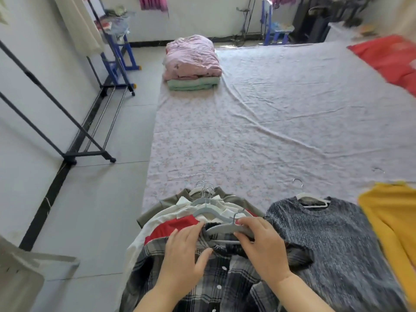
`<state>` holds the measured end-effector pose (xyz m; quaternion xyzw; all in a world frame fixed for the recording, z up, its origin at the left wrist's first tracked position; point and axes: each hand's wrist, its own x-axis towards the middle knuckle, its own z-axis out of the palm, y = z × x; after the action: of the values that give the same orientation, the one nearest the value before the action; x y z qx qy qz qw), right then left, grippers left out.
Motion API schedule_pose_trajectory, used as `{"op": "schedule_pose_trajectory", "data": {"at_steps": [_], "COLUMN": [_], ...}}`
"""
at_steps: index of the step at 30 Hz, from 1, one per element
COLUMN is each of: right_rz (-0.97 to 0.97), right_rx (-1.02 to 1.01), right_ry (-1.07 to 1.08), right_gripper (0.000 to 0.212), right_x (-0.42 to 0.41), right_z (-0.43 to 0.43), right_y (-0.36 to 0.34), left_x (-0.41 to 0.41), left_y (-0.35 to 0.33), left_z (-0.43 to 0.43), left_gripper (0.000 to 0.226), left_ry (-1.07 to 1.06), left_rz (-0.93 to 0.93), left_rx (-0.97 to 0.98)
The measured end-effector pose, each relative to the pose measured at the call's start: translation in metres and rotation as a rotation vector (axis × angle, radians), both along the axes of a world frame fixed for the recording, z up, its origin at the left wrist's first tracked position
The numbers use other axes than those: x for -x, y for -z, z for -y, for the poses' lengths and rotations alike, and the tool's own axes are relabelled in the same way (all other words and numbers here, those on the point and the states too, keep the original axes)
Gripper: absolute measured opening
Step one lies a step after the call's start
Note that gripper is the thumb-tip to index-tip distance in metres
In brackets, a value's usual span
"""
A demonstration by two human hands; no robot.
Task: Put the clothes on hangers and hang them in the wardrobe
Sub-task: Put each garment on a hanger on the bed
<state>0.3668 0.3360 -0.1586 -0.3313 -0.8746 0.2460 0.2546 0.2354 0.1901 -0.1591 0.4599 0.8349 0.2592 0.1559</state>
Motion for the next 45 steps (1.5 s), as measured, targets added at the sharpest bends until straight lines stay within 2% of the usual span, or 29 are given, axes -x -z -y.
{"op": "schedule_pose_trajectory", "data": {"at_steps": [6,10,20,25,30,36,45], "right_rz": [-0.053,-0.023,-0.059,-0.042,-0.027,-0.005,0.055], "right_rx": [-0.165,-0.158,-0.221,-0.223,-0.216,-0.180,-0.215], "right_ry": [0.168,0.291,0.724,0.842,0.912,0.934,0.948], "right_gripper": [0.044,0.042,0.031,0.030,0.028,0.024,0.029], "right_x": [-0.076,-0.135,-0.317,-0.415,-0.527,-0.646,-0.763], "right_z": [0.059,0.099,0.167,0.179,0.177,0.154,0.055], "right_y": [-0.046,-0.067,-0.112,-0.121,-0.122,-0.123,-0.123], "left_x": [-0.051,-0.088,-0.244,-0.341,-0.455,-0.573,-0.691], "left_y": [-0.031,-0.048,-0.093,-0.099,-0.099,-0.094,-0.086], "left_z": [0.033,0.048,0.045,0.032,0.019,-0.004,-0.103], "left_gripper": [0.062,0.065,0.058,0.059,0.061,0.056,0.059], "left_ry": [0.169,0.347,0.726,0.851,0.919,0.948,0.955], "left_rz": [-0.133,-0.228,-0.232,-0.250,-0.231,-0.051,0.025], "left_rx": [-0.183,-0.276,-0.387,-0.405,-0.413,-0.269,-0.234]}}
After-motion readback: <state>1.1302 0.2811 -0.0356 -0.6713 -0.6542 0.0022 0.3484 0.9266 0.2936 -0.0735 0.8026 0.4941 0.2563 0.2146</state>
